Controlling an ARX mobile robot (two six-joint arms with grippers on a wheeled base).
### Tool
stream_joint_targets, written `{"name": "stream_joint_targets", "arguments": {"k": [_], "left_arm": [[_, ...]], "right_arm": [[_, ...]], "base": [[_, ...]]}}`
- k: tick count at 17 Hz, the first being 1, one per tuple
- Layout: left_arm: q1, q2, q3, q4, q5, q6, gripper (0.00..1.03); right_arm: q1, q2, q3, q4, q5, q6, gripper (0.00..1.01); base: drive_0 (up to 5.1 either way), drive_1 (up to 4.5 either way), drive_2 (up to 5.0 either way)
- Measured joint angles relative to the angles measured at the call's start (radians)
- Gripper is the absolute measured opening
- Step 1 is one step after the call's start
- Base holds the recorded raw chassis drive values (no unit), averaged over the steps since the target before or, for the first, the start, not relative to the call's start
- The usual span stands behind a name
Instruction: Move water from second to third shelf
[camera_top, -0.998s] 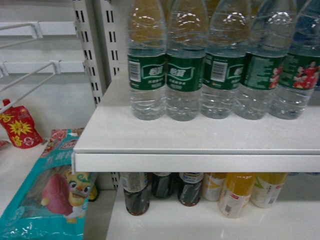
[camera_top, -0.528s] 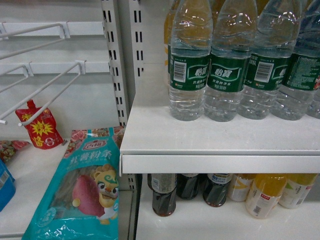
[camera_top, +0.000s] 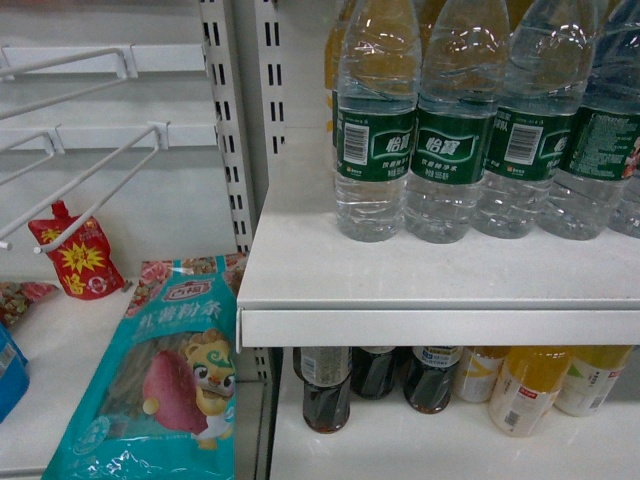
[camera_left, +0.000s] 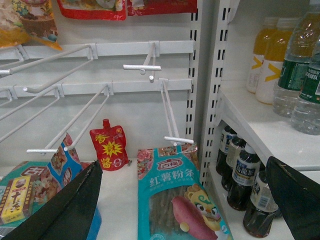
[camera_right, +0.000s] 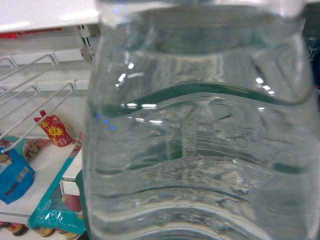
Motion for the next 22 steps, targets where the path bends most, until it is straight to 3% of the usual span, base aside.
{"name": "stream_joint_targets", "arguments": {"k": [3, 6, 15, 22], "left_arm": [[0.000, 0.000, 0.000, 0.000, 0.000, 0.000, 0.98], [0.000, 0.000, 0.000, 0.000, 0.000, 0.000, 0.98], [0.000, 0.000, 0.000, 0.000, 0.000, 0.000, 0.98], [0.000, 0.000, 0.000, 0.000, 0.000, 0.000, 0.98]], "right_arm": [[0.074, 0.071, -0.008, 0.027, 0.034, -0.006, 0.42], [0.104, 0.113, -0.014, 0.064, 0.068, -0.012, 0.42], [0.144, 0.470, -0.014, 0.345, 0.158, -0.035, 0.42], [0.161, 0.666, 0.055, 0.515, 0.301, -0.034, 0.42]], "base": [[0.0, 0.00, 0.0], [0.0, 0.00, 0.0], [0.0, 0.00, 0.0], [0.0, 0.00, 0.0]]}}
